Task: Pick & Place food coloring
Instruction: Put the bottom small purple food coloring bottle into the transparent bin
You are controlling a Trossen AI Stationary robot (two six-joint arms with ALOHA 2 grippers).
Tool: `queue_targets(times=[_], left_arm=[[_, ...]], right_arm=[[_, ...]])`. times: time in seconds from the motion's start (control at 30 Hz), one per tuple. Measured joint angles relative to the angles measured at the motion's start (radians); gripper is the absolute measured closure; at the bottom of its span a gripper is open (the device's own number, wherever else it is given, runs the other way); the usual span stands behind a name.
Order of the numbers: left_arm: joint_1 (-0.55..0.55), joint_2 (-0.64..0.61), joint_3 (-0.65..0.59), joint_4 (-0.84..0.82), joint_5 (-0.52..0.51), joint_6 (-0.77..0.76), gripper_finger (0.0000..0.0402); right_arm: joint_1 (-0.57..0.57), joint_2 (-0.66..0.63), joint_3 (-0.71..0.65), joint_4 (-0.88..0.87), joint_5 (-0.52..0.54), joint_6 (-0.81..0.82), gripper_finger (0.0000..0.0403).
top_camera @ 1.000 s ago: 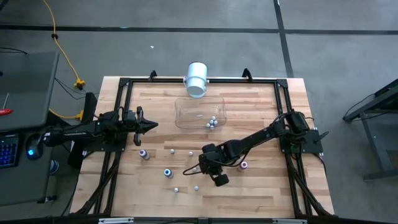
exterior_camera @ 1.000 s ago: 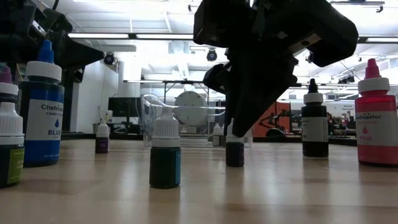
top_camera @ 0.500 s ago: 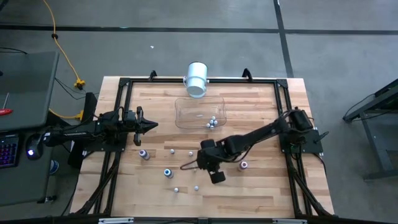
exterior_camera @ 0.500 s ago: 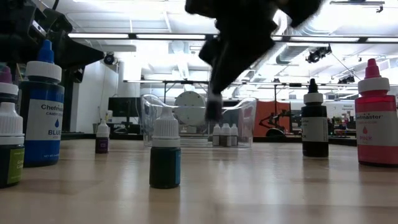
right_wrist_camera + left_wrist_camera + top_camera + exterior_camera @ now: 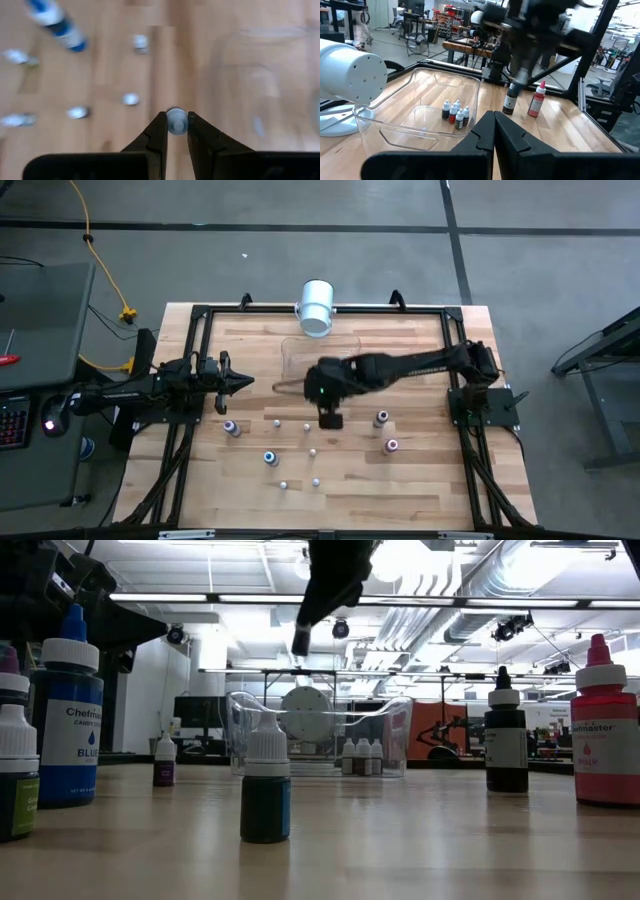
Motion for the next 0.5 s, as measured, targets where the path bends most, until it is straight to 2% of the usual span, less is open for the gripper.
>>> queue_targets(times=[0.33,0.5], left_arm=[[0.000,0.000,0.000,0.000,0.000,0.000,0.0401],[0.000,0.000,0.000,0.000,0.000,0.000,0.0401]], right_arm=[[-0.184,0.001,-0.021,-0.048,0.104,0.149,0.0357],[-0.253,0.002,-0.085,-0.045,0.088,0.209,0.0357]])
